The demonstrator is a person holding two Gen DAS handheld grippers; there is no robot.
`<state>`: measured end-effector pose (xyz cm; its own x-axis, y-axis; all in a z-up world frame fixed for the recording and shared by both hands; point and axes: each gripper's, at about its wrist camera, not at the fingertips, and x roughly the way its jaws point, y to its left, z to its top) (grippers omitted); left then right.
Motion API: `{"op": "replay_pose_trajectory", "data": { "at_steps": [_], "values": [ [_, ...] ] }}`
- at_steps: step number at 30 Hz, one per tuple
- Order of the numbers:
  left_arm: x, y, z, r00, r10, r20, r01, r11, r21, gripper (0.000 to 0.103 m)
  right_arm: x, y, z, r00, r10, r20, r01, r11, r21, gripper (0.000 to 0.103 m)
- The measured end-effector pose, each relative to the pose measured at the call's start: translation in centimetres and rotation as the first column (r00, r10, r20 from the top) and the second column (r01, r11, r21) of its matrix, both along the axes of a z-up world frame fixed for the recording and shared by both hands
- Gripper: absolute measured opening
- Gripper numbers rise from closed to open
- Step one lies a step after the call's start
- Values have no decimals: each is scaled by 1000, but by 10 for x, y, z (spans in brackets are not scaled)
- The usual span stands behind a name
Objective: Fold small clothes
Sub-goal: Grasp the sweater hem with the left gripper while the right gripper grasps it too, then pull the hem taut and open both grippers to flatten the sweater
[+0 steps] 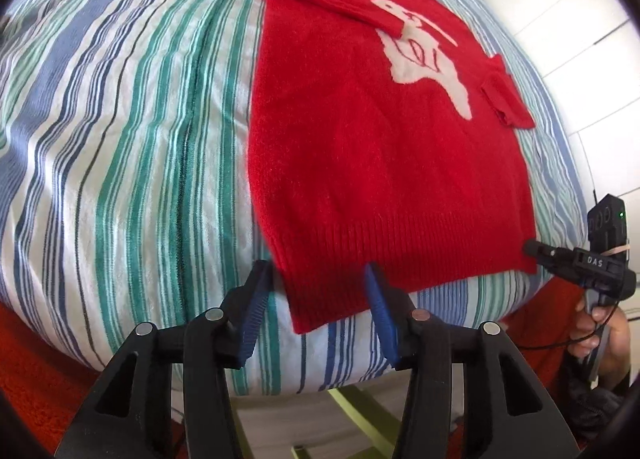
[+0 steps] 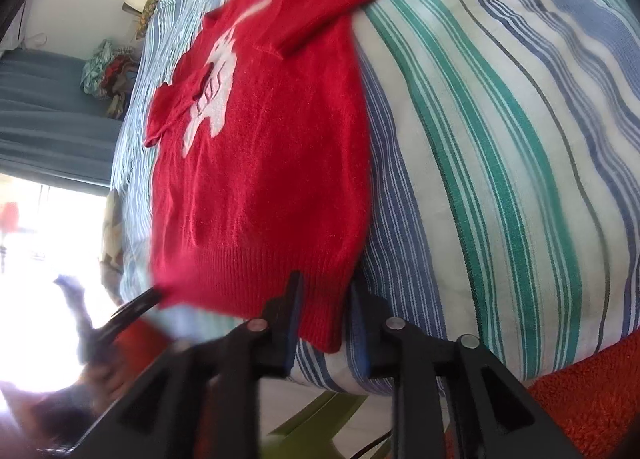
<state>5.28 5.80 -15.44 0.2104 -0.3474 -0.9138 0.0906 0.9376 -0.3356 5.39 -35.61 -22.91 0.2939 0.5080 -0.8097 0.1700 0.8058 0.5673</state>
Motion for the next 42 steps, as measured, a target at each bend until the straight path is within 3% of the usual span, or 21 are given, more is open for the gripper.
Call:
{"op": "replay_pose_trajectory", "data": {
  "at_steps": [1,2,3,7,12,15,19,26,32,34,35,36,37,38,39,40,42],
  "values": [
    [1,-4,-2,1000,-10,-4,10,1000,-4,30,1,4,-3,1000,15,-13,-15,1000,10,25],
    [2,-9,-4,999,-33,-11,33,999,-1,4,3,8,-6,999,39,-22,-39,999,18,23],
    [1,-12,-3,999,-40,-8,41,999,27,3,5,13,-9,998,61,-29,-61,998,13,5],
    [-7,-10,12,1000,-28,4,27,993,115,2,-1,18,5,994,101,-36,-104,988,-113,4],
    [-16,-1,17,999,2,-34,2,993,114,1,-11,8,24,989,132,-66,-145,950,-277,3],
    [-8,-12,0,998,-6,-59,17,982,189,1,-5,12,19,984,151,-92,-173,931,-322,3],
    [-1,-14,-24,996,8,-94,13,977,211,1,6,18,-2,975,168,-145,-210,907,-364,3],
    [8,-38,-32,997,-8,-71,30,951,307,4,19,25,-18,979,142,-147,-189,902,-389,3],
    [10,-46,-27,997,9,-75,17,941,337,6,20,40,-15,979,146,-139,-194,875,-444,3],
    [7,-50,-22,997,3,-73,23,935,353,12,14,45,-9,979,154,-134,-199,864,-462,7],
    [5,-49,-19,997,-1,-73,27,930,365,24,11,45,-7,979,158,-132,-202,861,-468,10],
    [4,-50,-16,997,0,-72,28,924,383,47,10,47,-5,978,162,-131,-205,858,-471,18],
    [3,-49,-14,998,7,-70,22,913,407,64,8,48,-3,978,165,-129,-207,856,-473,25],
    [0,-46,-11,998,21,-63,9,903,429,91,7,46,0,977,169,-131,-212,853,-476,47],
    [-1,-42,-8,998,31,-57,-2,899,438,96,4,45,3,975,176,-138,-221,846,-485,72],
    [-2,-37,-7,998,31,-63,-1,901,434,94,1,43,5,971,186,-148,-236,836,-496,80],
    [-3,-30,-4,995,38,-92,4,909,417,92,-6,38,10,961,218,-172,-276,821,-500,81]
  ]
}}
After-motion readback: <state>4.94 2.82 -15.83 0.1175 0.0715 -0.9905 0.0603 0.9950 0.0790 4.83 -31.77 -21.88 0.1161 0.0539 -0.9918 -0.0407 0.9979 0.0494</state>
